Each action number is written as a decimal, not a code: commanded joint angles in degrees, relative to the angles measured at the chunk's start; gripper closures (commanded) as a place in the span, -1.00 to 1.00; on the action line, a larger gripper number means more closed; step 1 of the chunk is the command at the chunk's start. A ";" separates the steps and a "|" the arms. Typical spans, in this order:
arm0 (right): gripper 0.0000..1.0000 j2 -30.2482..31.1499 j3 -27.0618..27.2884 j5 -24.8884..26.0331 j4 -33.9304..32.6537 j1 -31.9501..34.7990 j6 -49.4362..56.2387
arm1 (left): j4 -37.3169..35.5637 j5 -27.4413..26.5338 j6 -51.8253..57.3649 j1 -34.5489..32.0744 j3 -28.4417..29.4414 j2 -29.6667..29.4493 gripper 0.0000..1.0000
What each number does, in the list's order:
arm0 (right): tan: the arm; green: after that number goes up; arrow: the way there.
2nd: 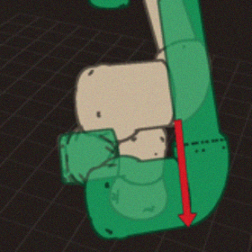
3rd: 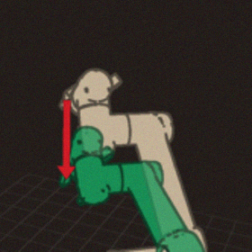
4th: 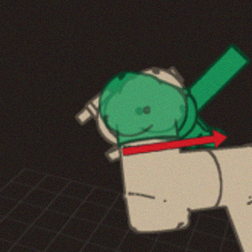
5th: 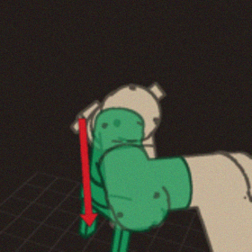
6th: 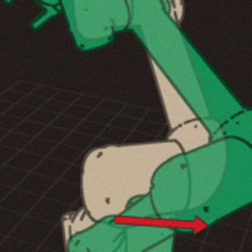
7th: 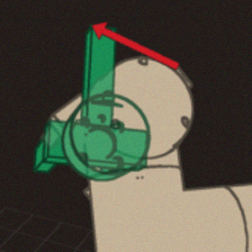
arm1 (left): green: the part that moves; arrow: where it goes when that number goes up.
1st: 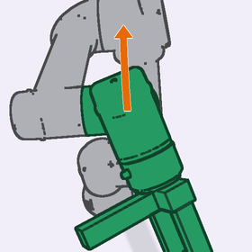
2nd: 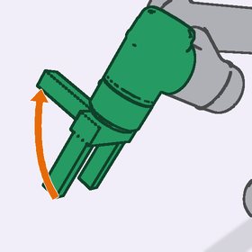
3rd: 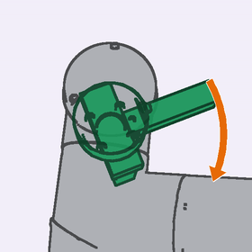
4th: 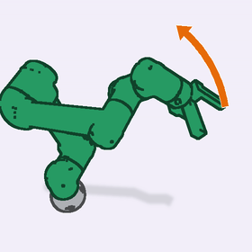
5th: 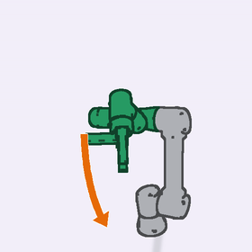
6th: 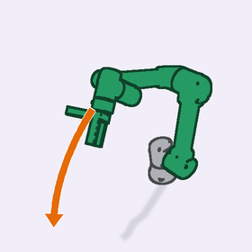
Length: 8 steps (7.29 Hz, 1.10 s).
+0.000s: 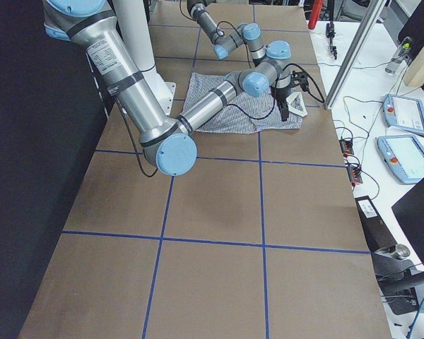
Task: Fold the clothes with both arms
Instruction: 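Fold the sleeve nearest the left gripper inward over the shirt body, then move both grippers down to the hem corners nearest the robot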
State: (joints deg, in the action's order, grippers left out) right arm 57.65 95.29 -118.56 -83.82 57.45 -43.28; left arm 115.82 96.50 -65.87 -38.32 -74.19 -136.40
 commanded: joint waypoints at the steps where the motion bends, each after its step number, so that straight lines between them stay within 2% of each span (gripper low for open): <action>1: -1.00 2.98 8.11 0.43 -0.03 -5.73 -11.76 | -4.43 1.93 3.82 -0.09 -14.17 7.79 -1.00; 2: -1.00 5.09 13.21 2.00 -0.29 -9.25 -19.66 | -5.85 2.28 3.82 0.17 -19.27 10.69 -1.00; 3: -1.00 9.37 19.78 9.15 -0.47 -16.33 -26.35 | -5.78 4.37 3.38 0.78 -24.80 14.54 -1.00; 5: -0.99 18.60 28.95 19.28 -0.65 -29.61 -37.00 | -5.52 3.78 -2.38 7.44 -35.80 22.72 -1.00; 6: -0.95 22.64 32.12 24.64 -0.38 -35.76 -42.18 | -5.52 2.47 -7.64 11.91 -40.11 26.76 -1.00; 7: -0.93 23.82 33.98 26.87 -0.38 -39.13 -45.19 | -5.60 -0.32 -10.31 15.95 -43.89 31.15 -1.00; 8: -0.95 23.83 34.18 28.80 -0.38 -40.73 -45.22 | -5.52 -0.70 -12.86 18.43 -46.37 35.63 -1.00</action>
State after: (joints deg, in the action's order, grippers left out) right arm 80.40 128.12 -92.80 -84.23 20.04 -86.64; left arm 110.26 97.10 -75.27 -23.62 -116.82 -106.08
